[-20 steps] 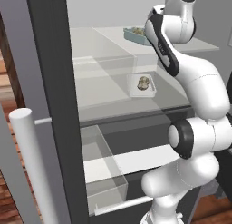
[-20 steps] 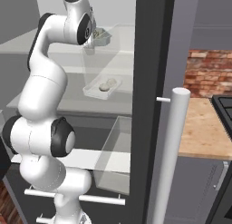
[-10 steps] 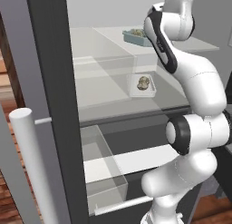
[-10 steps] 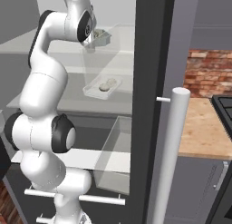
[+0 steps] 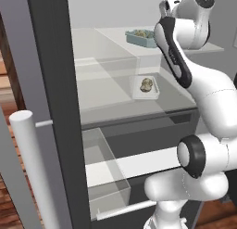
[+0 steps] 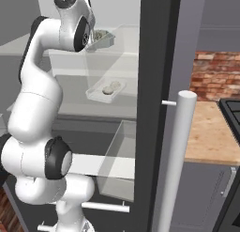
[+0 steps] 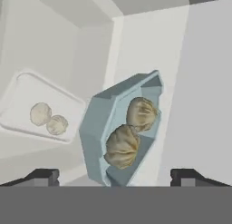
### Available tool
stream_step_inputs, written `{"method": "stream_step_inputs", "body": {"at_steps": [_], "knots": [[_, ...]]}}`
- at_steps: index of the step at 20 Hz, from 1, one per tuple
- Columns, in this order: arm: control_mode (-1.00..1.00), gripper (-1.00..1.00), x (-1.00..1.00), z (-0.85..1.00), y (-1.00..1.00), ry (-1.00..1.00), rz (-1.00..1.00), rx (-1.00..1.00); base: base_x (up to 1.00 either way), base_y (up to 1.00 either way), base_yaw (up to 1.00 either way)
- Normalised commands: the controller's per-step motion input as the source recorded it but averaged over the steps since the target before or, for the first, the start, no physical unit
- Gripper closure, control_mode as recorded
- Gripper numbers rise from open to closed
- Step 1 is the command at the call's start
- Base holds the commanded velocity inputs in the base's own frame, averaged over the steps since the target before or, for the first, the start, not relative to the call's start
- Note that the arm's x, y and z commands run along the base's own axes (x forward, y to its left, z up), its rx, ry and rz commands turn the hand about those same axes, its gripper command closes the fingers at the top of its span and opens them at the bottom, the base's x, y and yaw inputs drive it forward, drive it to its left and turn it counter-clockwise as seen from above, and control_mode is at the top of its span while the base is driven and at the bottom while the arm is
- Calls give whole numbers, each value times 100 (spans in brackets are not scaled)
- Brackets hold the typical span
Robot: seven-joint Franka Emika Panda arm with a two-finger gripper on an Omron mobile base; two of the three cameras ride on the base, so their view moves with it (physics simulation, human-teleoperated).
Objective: Place two dumplings into each of the tupperware containers and then place the containers in the fridge.
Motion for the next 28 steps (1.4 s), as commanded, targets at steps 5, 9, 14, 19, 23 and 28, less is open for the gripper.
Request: {"method": "stream_step_inputs", "body": {"at_steps": [5, 9, 14, 19, 23, 28], "knots": [[-100, -100, -100, 5, -3, -17, -12, 0, 0, 0, 0], [-100, -100, -100, 3, 5, -1, -5, 0, 0, 0, 0], [-100, -100, -100, 4, 8, 4, -2, 1, 0, 0, 0], [-100, -100, -100, 0, 1, 13, -2, 11, 0, 0, 0], [-100, -100, -100, -43, 2, 11, -1, 12, 0, 0, 0], [-100, -100, -96, -64, 3, 16, -1, 7, 0, 0, 0]]}}
